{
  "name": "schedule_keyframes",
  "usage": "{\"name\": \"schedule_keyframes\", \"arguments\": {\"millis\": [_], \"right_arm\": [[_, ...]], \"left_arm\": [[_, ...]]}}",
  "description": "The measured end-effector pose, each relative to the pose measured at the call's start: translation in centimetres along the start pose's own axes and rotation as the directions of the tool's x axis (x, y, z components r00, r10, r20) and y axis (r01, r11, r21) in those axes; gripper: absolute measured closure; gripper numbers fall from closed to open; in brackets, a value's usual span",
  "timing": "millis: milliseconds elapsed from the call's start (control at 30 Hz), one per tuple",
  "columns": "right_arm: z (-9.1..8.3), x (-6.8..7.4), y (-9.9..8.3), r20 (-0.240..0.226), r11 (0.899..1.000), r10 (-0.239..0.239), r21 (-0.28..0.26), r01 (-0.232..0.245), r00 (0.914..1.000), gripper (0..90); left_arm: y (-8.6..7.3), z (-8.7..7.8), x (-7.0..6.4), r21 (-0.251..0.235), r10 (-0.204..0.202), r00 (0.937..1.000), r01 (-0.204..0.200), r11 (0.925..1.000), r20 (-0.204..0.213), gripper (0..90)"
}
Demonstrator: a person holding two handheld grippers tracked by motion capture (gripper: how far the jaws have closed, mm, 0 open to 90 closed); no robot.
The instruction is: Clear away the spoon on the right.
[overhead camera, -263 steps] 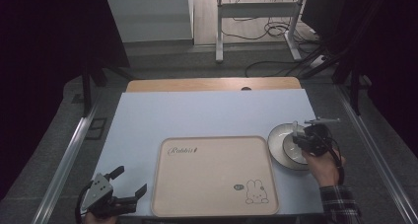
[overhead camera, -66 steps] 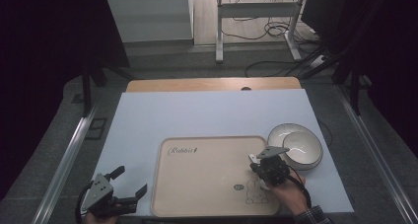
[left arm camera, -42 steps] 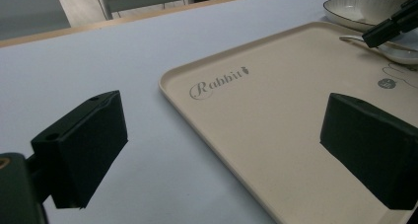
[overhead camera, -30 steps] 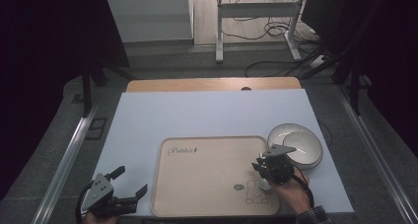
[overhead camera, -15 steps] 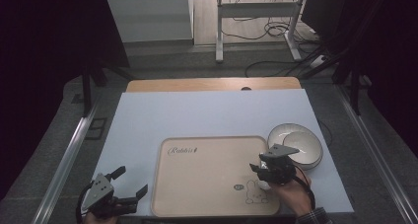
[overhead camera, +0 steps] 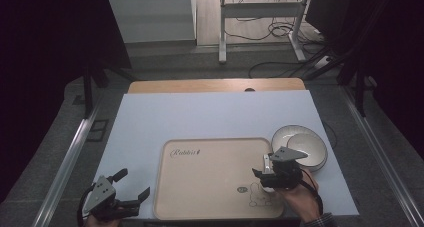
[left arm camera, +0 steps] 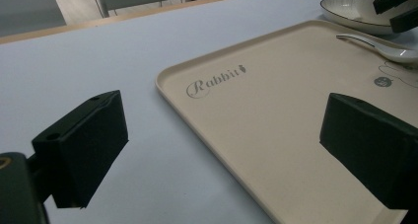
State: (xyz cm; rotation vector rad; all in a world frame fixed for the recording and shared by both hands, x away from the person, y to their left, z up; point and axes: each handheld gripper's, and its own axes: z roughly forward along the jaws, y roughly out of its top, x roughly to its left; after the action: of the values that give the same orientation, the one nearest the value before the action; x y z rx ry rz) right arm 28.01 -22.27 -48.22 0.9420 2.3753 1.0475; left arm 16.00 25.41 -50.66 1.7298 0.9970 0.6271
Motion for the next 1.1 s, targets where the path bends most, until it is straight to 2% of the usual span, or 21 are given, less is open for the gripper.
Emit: {"name": "schedule_keyframes", "arguments": {"millis": [233, 367, 467, 633, 867, 1100], "right_arm": [[-0.9, 0.2, -0.1, -0.001, 0.999, 0.003, -0.047, -0.003, 1.0, 8.4], [-1.4, 0.3, -0.3, -0.008, 0.999, -0.012, -0.051, 0.012, 0.9999, 4.5], [-1.7, 0.5, -0.5, -0.022, 0.998, -0.012, -0.064, 0.011, 0.9997, 2.9], [-2.5, 0.8, -0.7, -0.018, 0.996, -0.003, -0.086, 0.002, 0.9998, 1.3], [-3.6, 0.7, -1.2, 0.011, 0.995, -0.002, -0.099, 0.003, 0.9999, 0.1], [-4.7, 0.4, -1.6, 0.044, 0.99, 0.01, -0.138, -0.003, 0.999, 0.0]], "left_arm": [[0.0, 0.0, 0.0, 0.0, -0.001, 1.0, 0.001, 1.0, -0.001, 4.2], [0.0, 0.0, 0.0, 0.0, -0.001, 1.0, 0.001, 1.0, -0.002, 4.2], [0.0, 0.0, 0.0, 0.001, -0.002, 1.0, 0.002, 1.0, -0.002, 4.2], [0.0, 0.0, 0.0, 0.002, 0.001, 1.0, -0.001, 1.0, -0.001, 4.2], [0.0, 0.0, 0.0, 0.002, 0.001, 1.0, -0.001, 1.0, -0.002, 4.2], [0.0, -0.1, 0.0, 0.002, -0.001, 1.0, 0.001, 1.0, -0.006, 4.2]]}}
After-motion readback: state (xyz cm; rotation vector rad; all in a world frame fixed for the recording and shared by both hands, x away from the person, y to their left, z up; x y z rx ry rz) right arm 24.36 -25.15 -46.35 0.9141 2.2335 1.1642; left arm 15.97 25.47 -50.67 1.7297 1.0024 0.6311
